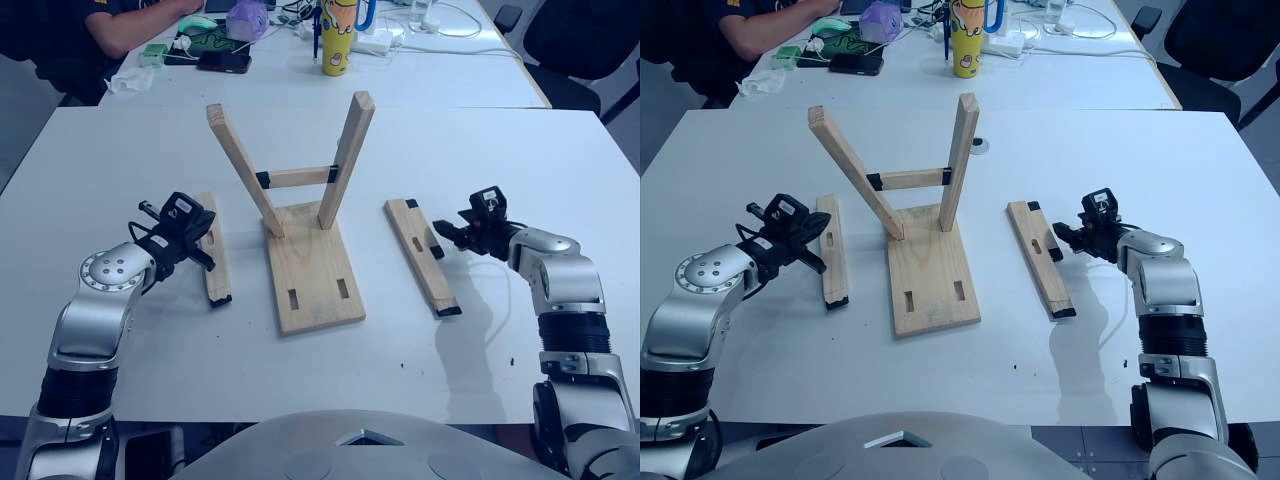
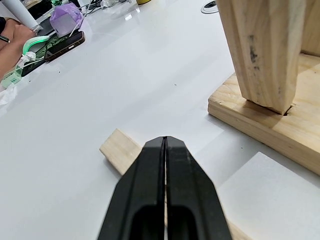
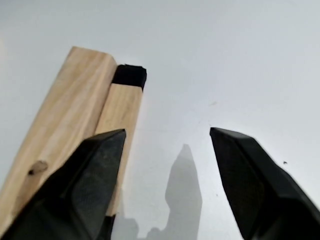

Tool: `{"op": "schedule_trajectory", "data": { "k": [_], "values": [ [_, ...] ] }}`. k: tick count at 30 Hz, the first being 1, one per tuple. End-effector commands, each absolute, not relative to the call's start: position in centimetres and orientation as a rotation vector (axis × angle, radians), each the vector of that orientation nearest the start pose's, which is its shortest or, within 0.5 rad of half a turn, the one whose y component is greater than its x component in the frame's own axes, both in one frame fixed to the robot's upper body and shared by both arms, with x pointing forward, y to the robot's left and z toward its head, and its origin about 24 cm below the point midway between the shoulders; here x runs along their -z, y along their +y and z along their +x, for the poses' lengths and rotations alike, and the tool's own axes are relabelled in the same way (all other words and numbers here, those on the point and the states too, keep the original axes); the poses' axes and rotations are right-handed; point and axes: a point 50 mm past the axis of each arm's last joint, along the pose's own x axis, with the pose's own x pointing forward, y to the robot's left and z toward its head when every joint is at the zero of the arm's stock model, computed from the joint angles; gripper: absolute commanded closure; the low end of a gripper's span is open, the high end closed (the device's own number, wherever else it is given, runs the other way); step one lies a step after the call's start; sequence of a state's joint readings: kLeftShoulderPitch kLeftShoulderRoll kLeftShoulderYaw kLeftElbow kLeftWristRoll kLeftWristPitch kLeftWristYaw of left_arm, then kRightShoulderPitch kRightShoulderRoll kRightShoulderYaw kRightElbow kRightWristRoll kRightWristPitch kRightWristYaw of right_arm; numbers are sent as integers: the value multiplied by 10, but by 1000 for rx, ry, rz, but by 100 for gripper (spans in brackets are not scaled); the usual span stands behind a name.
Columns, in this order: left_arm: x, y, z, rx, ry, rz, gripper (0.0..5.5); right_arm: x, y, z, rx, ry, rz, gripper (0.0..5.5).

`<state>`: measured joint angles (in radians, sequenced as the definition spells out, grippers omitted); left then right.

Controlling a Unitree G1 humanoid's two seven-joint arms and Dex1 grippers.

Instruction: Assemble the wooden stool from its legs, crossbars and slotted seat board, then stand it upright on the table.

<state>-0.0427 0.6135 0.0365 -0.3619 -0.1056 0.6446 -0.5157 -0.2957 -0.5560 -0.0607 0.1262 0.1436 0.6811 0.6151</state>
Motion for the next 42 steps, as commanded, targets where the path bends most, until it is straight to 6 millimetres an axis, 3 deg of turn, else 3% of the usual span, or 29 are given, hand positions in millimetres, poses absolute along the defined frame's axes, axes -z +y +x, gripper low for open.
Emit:
{"op": "schedule_trajectory", "data": {
  "k": [1,12,20,31,42],
  "values": [
    [-101,220,243,440,361,441,550,-66,-250,286,-407,578,-256,235],
    [-101,219,244,449,362,437,550,-64,-234,277,-555,594,-282,235],
    [-102,218,244,454,360,437,550,-50,-246,275,-460,706,-326,235],
    [-103,217,245,454,356,439,550,-54,-246,282,-397,692,-261,414],
    [-101,221,247,434,359,408,550,-84,-241,310,-339,437,-253,417]
  ]
}}
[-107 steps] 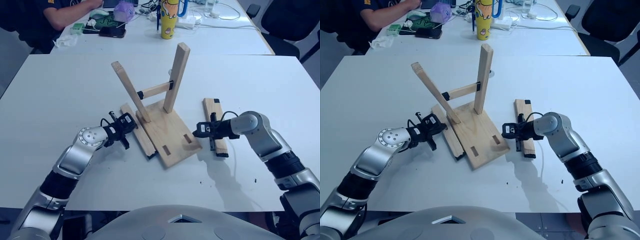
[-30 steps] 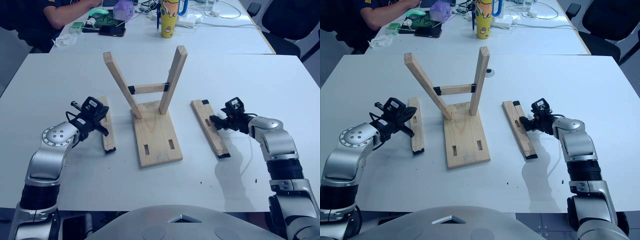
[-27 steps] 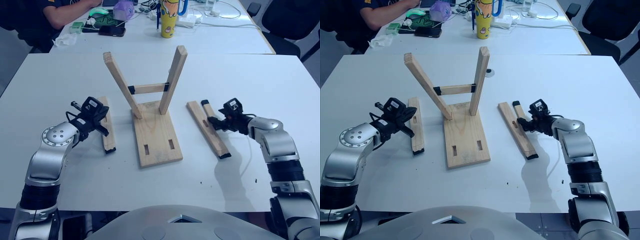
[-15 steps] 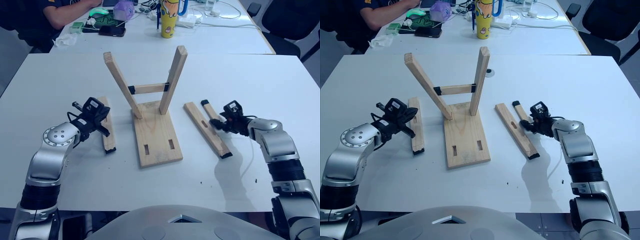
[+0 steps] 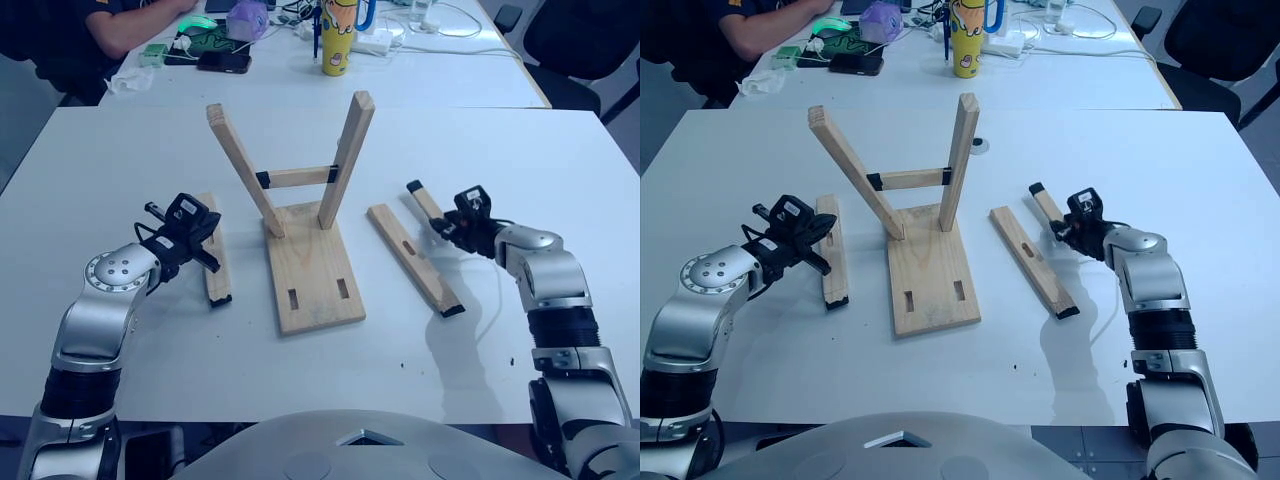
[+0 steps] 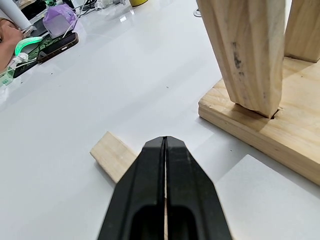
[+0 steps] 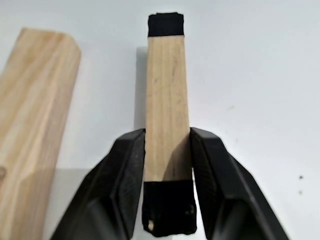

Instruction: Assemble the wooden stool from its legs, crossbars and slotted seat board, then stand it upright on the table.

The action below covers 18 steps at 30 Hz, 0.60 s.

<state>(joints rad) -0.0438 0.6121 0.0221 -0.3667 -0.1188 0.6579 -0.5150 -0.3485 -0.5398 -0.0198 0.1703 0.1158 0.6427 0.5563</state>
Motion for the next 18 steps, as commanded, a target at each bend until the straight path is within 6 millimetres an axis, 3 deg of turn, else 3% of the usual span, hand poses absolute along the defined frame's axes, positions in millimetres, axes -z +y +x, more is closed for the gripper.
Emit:
{"op": "schedule_trajectory", "data": {
  "k": [1,4,7,9,13,18],
  "values": [
    [-102,222,248,419,353,404,550,-89,-241,313,-327,393,-270,417],
    [-115,236,259,264,259,403,550,-118,-235,325,-290,165,-277,417],
    [-152,260,274,9,16,368,550,-160,-226,331,-262,-122,-242,417],
    [-178,264,277,-39,-147,302,550,-188,-216,330,-289,-288,-181,417],
    [-218,233,271,135,-389,81,550,-238,-173,315,-558,-495,-69,417],
    [-253,188,257,405,-504,-54,550,-266,-128,297,-809,-537,-134,417]
  ]
}}
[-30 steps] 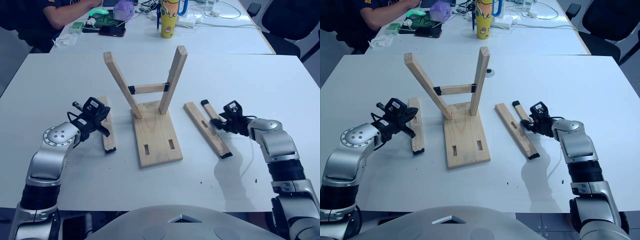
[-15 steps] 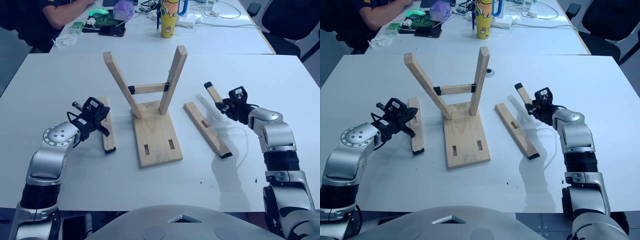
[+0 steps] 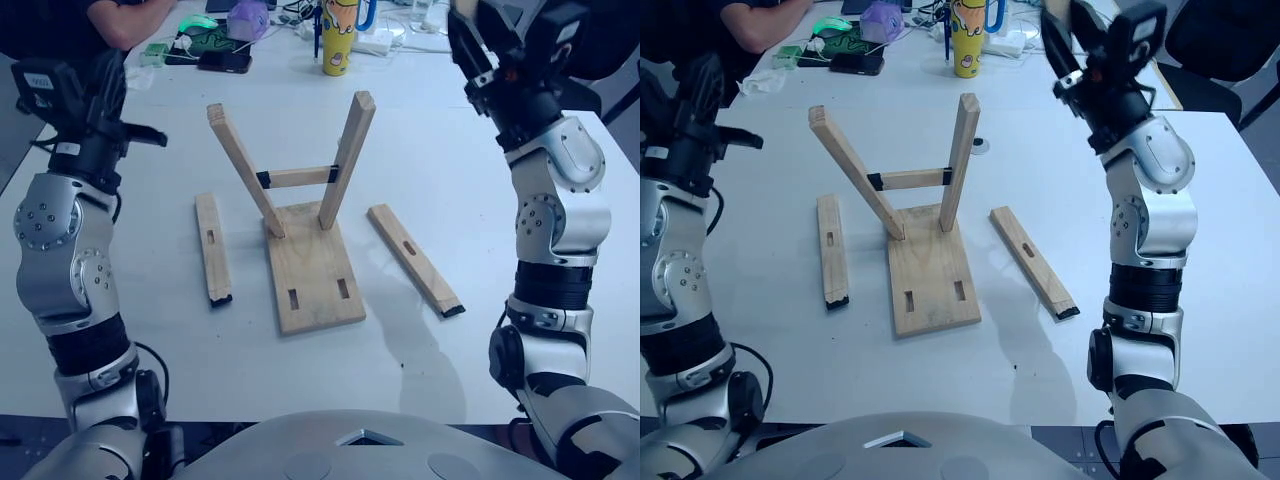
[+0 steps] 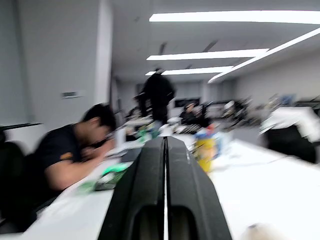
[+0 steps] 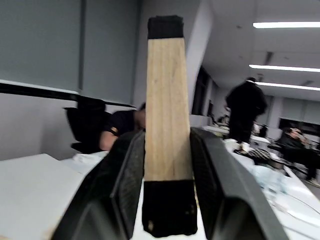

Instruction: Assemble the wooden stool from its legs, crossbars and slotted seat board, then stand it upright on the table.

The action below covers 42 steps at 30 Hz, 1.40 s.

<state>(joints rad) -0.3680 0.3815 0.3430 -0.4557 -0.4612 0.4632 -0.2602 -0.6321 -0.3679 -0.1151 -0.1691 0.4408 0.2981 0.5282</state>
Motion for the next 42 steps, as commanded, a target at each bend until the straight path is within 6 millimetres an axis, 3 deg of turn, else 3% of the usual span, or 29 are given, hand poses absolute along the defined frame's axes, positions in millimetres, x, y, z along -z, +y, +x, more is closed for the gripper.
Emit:
{"op": "schedule_trajectory", "data": {
  "k": [1,5,14,25,28,39,42],
  "values": [
    [-256,181,257,435,-499,-75,550,-269,-122,297,-816,-541,-164,417],
    [-258,159,254,574,-440,-273,550,-270,-110,298,-839,-574,-266,417],
    [-253,132,249,720,-323,-660,423,-253,-88,290,-921,-633,-389,417],
    [-268,137,248,706,-341,-736,283,-242,-84,289,-949,-633,-471,417],
    [-270,139,248,703,-350,-739,303,-241,-85,290,-951,-622,-464,417],
    [-266,141,249,684,-341,-745,475,-239,-86,290,-969,-600,-437,417],
    [-265,141,249,682,-334,-743,493,-241,-86,289,-972,-601,-424,417]
  ]
}}
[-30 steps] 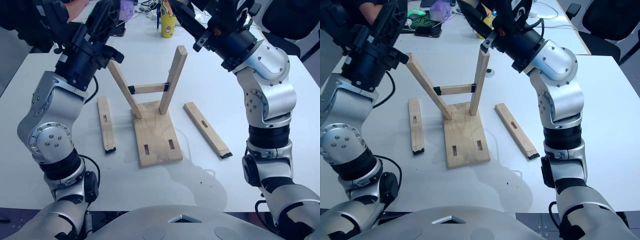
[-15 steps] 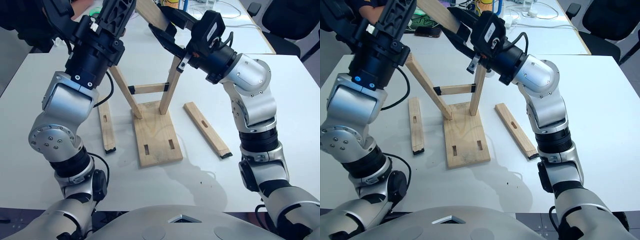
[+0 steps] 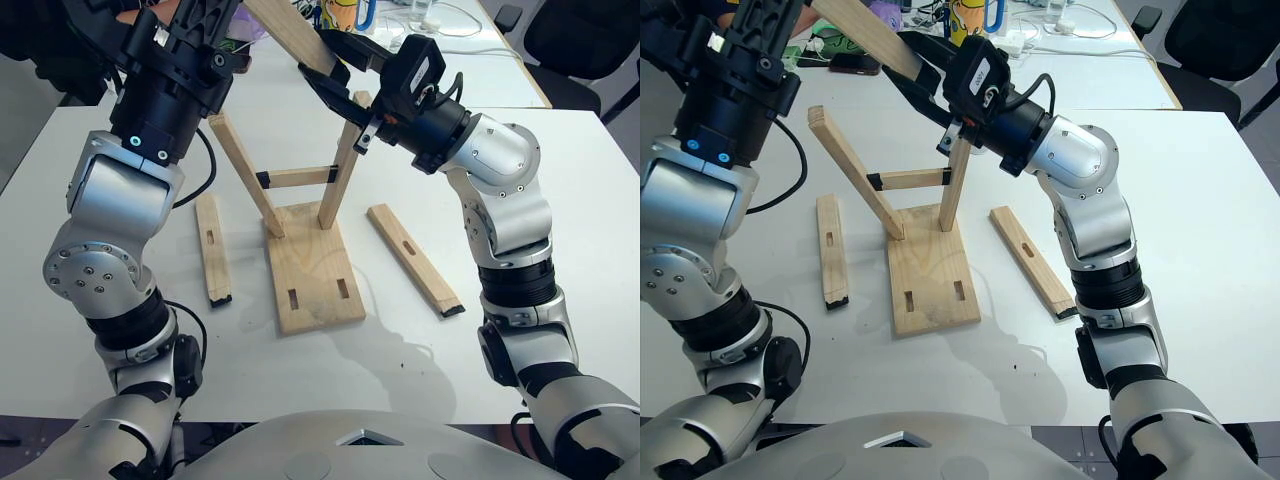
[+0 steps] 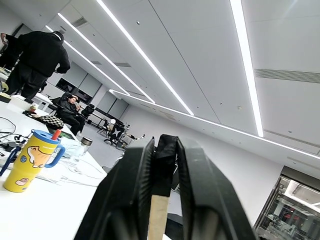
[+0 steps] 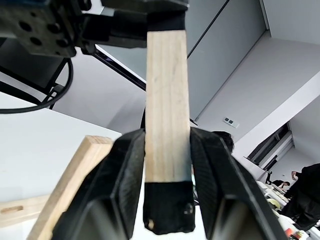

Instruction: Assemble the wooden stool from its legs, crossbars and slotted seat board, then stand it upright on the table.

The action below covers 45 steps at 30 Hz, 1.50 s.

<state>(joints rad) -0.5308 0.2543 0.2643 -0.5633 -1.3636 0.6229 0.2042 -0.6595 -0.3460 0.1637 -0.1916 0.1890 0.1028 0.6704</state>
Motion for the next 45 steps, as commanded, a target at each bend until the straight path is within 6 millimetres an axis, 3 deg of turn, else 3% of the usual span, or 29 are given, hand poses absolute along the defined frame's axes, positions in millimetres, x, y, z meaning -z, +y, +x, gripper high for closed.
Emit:
{"op": "schedule_trajectory", "data": {
  "k": [1,8,9,12,14,19,23,26,28,30,31,34,36,41,45],
  "values": [
    [-264,142,249,679,-332,-741,493,-242,-86,289,-973,-602,-417,417],
    [-264,149,252,652,-338,-727,498,-245,-88,289,-988,-585,-354,417],
    [-264,150,253,647,-339,-723,499,-246,-88,289,-991,-584,-345,381],
    [-263,156,255,624,-344,-712,509,-251,-90,289,-1002,-590,-312,338],
    [-266,162,255,600,-366,-710,509,-258,-93,290,-1014,-589,-252,332],
    [-278,193,251,514,-473,-751,509,-285,-114,302,-955,-573,32,332],
    [-278,225,247,388,-544,-790,509,-287,-137,330,-691,-517,109,332],
    [-249,271,233,142,-523,-727,509,-247,-185,362,-224,-357,-74,379],
    [-223,286,226,14,-441,-629,509,-220,-202,366,-90,-278,-96,409],
    [-211,292,222,-41,-402,-577,509,-207,-207,367,-37,-246,-97,442],
    [-208,293,221,-48,-399,-567,509,-205,-208,367,-27,-245,-101,455],
    [-159,281,224,-129,-215,-474,509,-151,-212,347,12,-147,-138,506],
    [-141,268,226,-128,-159,-463,509,-125,-206,333,-13,-103,-140,540],
    [-118,253,227,-168,-81,-465,509,-99,-191,307,-60,-77,-170,550],
    [-110,250,226,-204,-34,-442,509,-94,-184,297,-84,-83,-194,550]
  ]
}}
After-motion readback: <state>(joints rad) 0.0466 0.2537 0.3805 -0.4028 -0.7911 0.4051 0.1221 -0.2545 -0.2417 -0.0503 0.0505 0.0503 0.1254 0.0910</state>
